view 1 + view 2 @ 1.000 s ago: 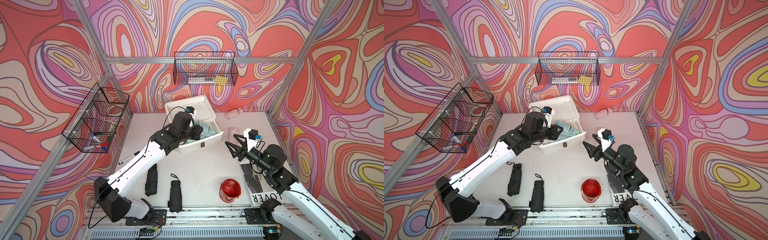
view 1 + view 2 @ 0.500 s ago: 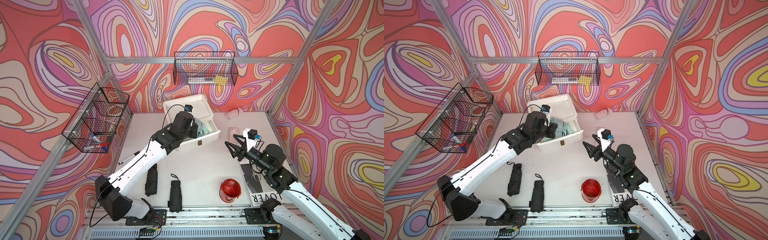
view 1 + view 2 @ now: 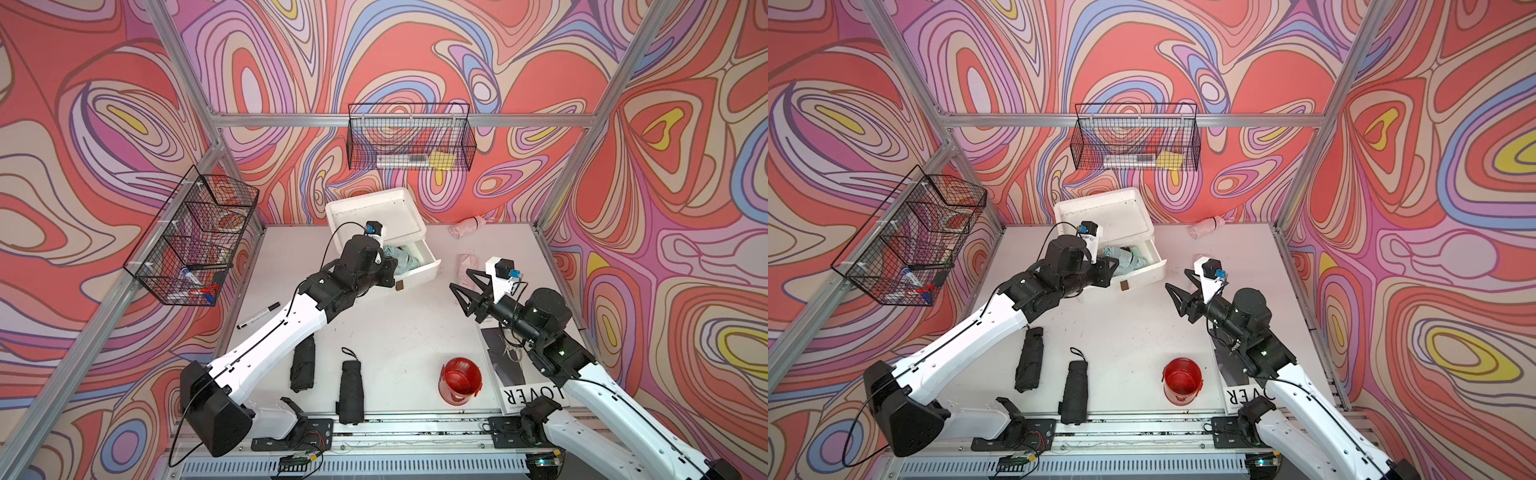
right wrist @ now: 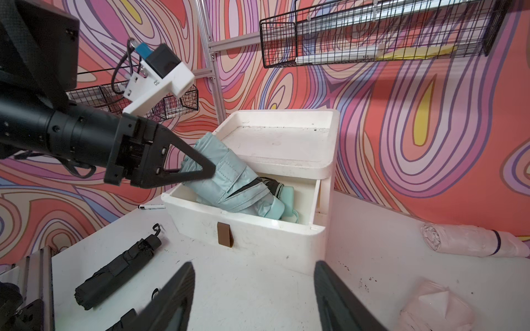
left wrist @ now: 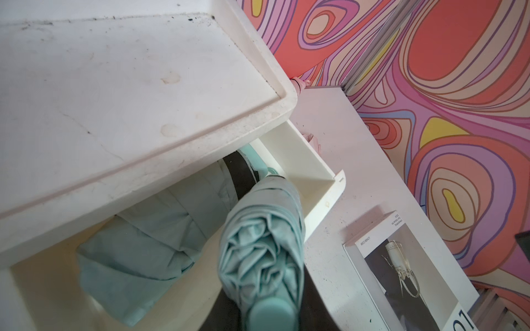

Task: Place the umbrella in the drawer by color
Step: Place the umbrella in the drawer.

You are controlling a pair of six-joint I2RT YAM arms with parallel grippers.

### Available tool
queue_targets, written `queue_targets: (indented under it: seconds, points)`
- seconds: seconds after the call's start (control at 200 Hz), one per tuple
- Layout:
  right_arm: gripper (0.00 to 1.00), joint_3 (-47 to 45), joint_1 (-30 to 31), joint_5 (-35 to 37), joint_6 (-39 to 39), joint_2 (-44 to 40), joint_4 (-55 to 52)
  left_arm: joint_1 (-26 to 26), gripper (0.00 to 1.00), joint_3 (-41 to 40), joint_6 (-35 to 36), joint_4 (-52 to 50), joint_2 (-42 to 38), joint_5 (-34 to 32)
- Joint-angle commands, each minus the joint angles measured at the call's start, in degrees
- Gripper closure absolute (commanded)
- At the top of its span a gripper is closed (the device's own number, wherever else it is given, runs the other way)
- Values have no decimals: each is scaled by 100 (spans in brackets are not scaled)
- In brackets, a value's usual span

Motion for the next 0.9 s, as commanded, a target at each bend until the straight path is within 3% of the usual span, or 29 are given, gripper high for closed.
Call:
queue_targets:
  seconds: [0.0,0.07,0.27,0.396,0.551,0.686,0.896]
  points:
    - [31,117,27,-23,119,61,-177,-67,100,-222,-424,238,26,-96]
    - [32,187,35,-16,172,92,-272,-67,99,-175,-533,-3,191,-306]
    - [31,376,34,70,329,185,-519,-50,35,270,-605,-606,456,-899]
    - [31,536,27,192,466,333,-755,-41,17,747,-482,-1058,469,-1174]
    - [31,783,24,421,858,634,-1074,-23,14,1002,-401,-1412,208,-1322]
    - [33,1079,31,591,1007,1038,-1531,-23,15,559,-616,-1216,-196,-1024]
    - [35,1048,32,590,1111,1348,-1467,-32,33,-10,-802,-486,-83,-401]
